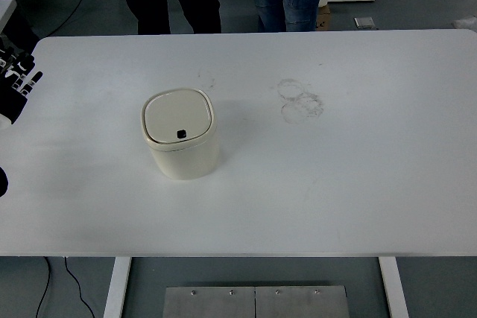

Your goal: Open trash bin

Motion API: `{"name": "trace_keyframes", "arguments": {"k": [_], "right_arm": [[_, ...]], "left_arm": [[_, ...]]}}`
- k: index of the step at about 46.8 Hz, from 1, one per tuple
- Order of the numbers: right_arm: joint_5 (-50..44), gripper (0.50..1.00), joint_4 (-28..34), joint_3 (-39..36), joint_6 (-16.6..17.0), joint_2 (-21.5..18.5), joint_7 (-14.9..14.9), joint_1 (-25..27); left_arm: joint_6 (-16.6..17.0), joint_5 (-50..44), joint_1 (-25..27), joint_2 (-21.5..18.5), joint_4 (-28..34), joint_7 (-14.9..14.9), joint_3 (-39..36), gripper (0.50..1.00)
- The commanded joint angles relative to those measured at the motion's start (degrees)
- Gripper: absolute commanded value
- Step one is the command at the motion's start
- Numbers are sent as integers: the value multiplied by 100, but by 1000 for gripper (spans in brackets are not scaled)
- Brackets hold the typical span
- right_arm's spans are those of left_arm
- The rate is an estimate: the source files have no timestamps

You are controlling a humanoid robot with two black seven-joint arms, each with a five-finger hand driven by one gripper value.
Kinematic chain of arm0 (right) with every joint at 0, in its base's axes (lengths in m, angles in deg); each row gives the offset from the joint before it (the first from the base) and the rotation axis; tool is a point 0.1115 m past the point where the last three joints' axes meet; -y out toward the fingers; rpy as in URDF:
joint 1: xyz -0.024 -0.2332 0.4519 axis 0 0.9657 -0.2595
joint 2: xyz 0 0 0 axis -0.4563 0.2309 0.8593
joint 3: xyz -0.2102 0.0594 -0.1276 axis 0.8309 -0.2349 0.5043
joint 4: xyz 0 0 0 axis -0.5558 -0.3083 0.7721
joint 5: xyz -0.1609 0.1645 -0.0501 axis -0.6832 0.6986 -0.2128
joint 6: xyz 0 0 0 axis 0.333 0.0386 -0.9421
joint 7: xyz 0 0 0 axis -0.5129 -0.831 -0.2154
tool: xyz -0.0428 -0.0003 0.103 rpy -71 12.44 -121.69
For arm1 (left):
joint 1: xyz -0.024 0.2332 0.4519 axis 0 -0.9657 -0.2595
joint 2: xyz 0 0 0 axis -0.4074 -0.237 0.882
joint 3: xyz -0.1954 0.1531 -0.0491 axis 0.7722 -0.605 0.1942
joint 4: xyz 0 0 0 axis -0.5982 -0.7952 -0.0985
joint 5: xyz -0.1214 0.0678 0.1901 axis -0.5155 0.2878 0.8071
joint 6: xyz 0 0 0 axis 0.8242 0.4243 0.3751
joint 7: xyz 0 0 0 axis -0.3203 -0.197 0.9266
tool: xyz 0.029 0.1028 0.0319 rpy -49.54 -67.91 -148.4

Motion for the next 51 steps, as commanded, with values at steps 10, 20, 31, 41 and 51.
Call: {"name": "trace_keyframes", "arguments": {"k": [10,20,31,41,51], "right_arm": [[0,991,0,0,0,0,-1,6],[0,991,0,0,0,0,-1,-2],[0,991,0,0,0,0,-1,-2],[0,991,0,0,0,0,-1,6],[0,989,0,0,0,0,-1,6]], "left_arm": [[-23,10,20,-8,35,49,-10,1000],[-49,10,-50,-69,97,49,-89,1000],[232,10,634,-482,105,172,-1064,1000],[627,1,1373,-956,842,172,-2304,1000],[812,10,1681,-1396,1783,339,-2866,1000]]}}
